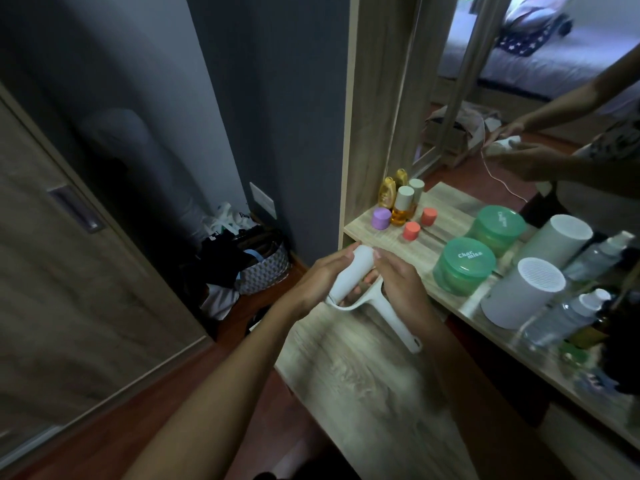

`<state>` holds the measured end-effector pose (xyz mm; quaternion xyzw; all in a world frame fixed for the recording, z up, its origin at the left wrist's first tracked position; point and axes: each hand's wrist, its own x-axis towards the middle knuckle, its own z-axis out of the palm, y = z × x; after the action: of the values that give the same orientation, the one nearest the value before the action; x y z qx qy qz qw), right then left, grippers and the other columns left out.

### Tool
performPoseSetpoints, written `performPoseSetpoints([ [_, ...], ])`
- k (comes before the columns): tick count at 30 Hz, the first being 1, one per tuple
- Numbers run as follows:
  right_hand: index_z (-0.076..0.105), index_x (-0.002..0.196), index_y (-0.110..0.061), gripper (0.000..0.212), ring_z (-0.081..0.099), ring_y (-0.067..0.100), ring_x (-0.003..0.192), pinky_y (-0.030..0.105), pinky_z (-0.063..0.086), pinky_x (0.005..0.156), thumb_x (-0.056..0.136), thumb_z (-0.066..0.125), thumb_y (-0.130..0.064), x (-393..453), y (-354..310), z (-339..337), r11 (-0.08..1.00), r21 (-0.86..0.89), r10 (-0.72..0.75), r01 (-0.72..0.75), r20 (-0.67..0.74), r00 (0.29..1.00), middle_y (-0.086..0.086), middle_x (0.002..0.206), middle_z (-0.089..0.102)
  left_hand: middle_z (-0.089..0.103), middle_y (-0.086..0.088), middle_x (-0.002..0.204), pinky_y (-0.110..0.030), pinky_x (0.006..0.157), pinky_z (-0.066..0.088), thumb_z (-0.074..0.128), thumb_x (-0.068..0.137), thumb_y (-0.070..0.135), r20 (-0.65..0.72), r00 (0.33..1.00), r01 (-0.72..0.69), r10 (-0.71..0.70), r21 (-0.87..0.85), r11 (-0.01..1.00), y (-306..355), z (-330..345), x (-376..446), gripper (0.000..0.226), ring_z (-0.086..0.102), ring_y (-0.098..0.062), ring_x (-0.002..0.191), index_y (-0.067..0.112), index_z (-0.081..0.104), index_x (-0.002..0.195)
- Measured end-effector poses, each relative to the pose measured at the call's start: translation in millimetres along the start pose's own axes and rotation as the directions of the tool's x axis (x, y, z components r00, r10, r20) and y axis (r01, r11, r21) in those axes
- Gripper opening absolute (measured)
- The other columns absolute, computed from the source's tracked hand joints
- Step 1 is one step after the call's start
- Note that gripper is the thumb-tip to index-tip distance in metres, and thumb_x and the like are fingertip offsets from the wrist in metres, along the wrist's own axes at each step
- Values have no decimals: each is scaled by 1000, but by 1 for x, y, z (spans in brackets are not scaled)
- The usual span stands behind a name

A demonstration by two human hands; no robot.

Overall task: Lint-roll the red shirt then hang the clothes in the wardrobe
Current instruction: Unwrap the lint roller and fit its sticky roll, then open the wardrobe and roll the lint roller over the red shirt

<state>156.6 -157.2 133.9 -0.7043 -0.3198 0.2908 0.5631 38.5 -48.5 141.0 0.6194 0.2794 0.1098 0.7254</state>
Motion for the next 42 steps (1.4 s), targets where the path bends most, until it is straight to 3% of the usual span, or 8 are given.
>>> performPoseSetpoints([
  [3,56,126,-29,33,66,6,77,23,53,74,93,59,-26,-5,-7,-3,998,54,-36,32,63,997,-8,87,68,60,-19,123,-20,48,48,42,99,36,-43,999,-21,18,-59,998,1,-11,1,39,62,-17,80,27,49,137],
  [10,38,139,-44,72,67,17,77,44,56,74,78,76,-35,-12,-8,17,989,-56,-115,135,273,955,9,87,68,66,-9,97,-26,53,46,50,94,38,-196,980,-51,22,-142,989,7,-38,-15,36,63,-21,77,20,60,124],
  [15,28,146,-43,81,62,3,73,26,51,70,80,73,-30,-5,-35,56,932,-186,-246,311,306,920,-10,82,65,67,-4,81,-17,54,49,48,98,26,-335,936,-142,111,-70,987,33,-67,-57,23,65,-9,64,13,67,98],
  [19,24,147,-43,82,59,7,68,29,49,67,81,72,-33,5,-74,105,900,-185,-343,395,259,903,-9,76,61,66,-4,119,-30,81,52,50,95,39,-451,869,-222,206,17,975,63,-117,-90,29,64,-12,97,24,66,113],
  [30,32,146,-20,68,63,15,82,23,45,65,88,65,-31,-2,-171,299,848,-247,-444,468,149,883,0,91,66,50,1,140,-25,110,31,53,96,26,-575,584,-251,573,544,801,97,-295,-219,39,44,-10,130,19,51,135],
  [33,33,143,-15,69,64,29,100,37,53,81,86,64,-37,-8,-170,353,868,-285,-387,406,120,914,8,112,66,44,-9,145,-34,117,21,50,97,20,-537,537,-98,650,726,681,88,-341,-246,42,32,-21,140,13,47,138],
  [36,35,141,-9,63,61,32,109,36,50,86,88,63,-29,-20,-165,396,887,-301,-325,349,129,937,14,122,63,42,-18,145,-39,116,20,38,96,25,-362,554,126,750,927,354,71,-382,-270,46,25,-35,142,10,47,138],
  [42,28,148,-11,62,57,27,112,36,48,93,94,58,-19,-46,-160,452,918,-260,-281,300,107,954,13,128,57,46,-16,143,-51,107,33,31,86,29,-187,685,370,704,922,-115,51,-433,-309,57,36,-35,137,12,49,137],
])
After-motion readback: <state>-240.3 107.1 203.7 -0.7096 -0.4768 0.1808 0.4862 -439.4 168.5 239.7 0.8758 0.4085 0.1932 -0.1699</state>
